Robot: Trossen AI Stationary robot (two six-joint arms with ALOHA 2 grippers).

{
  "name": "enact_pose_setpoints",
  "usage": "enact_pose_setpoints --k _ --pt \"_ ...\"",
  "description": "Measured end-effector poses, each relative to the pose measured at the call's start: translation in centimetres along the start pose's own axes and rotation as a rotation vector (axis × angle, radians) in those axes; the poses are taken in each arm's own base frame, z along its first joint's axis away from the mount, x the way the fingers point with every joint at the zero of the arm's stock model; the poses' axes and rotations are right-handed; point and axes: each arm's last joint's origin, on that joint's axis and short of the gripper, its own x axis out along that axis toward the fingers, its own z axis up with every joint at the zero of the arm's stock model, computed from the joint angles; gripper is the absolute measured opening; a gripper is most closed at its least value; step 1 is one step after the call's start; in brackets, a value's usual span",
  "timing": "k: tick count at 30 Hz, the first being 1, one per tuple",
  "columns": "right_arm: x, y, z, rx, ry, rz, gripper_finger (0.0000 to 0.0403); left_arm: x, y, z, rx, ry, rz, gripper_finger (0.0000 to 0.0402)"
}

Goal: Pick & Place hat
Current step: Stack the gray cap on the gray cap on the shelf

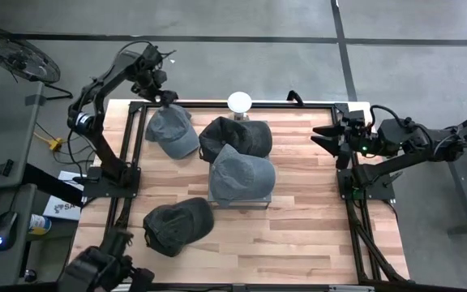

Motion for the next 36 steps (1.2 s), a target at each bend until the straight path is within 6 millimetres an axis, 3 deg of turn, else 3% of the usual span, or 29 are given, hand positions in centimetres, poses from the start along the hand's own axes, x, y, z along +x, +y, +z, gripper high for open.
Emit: enact_pose_setpoints --k 6,14,22,29,36 --pt "0.0 0.0 0.0 0.002 -0.008 -0.014 0.0179 0.6 1.8 0.5 -0.015 -0.027 -0.072 0.0305" --pt "0.0 -0.1 0.1 -0.005 -0.025 -0.043 0.0179 2.0 2.1 1.4 -0.027 -0.013 -0.033 0.0305" --pt "0.0 -0.1 0.1 -0.005 -0.023 -0.041 0.0179 2.9 1.3 1.8 -0.049 0.014 0.05 0.0305" --pt "0.0 -0.1 0.0 -0.006 -0.016 -0.033 0.0179 4.8 0.5 1.6 -0.018 0.153 0.099 0.0305" --pt "0.0 -0.1 0.0 -0.006 -0.008 -0.02 0.0179 5.5 0.3 1.5 -0.016 0.199 0.078 0.0297"
